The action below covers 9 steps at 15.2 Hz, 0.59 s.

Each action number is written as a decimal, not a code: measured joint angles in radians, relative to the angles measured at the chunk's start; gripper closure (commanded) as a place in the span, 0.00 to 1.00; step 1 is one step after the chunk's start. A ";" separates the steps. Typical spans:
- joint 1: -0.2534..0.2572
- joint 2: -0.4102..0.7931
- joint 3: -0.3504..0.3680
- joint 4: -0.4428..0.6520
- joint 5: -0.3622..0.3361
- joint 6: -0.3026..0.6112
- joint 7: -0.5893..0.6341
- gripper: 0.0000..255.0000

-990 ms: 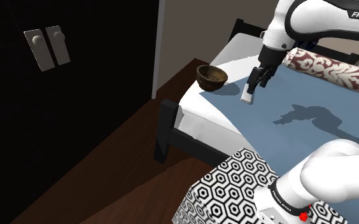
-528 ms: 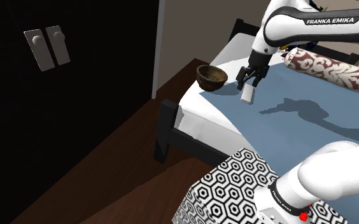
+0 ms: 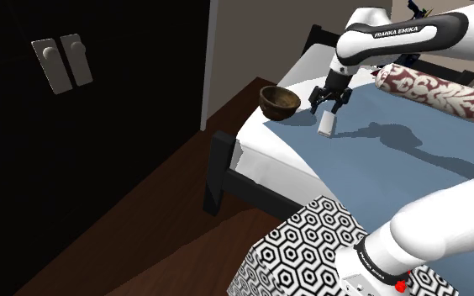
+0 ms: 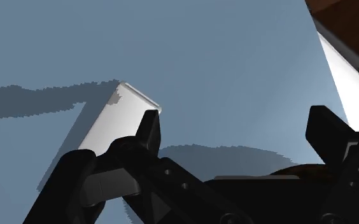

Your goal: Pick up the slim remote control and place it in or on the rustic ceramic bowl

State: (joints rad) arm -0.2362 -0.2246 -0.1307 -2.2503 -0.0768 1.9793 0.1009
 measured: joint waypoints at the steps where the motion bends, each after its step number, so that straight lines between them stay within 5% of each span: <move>1: -0.009 0.032 -0.010 0.015 0.003 0.020 0.010 0.00; 9: -0.085 0.245 -0.088 0.138 0.047 0.135 0.080 0.00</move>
State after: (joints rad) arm -0.3208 0.0206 -0.2190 -2.1125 -0.0297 2.1148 0.1808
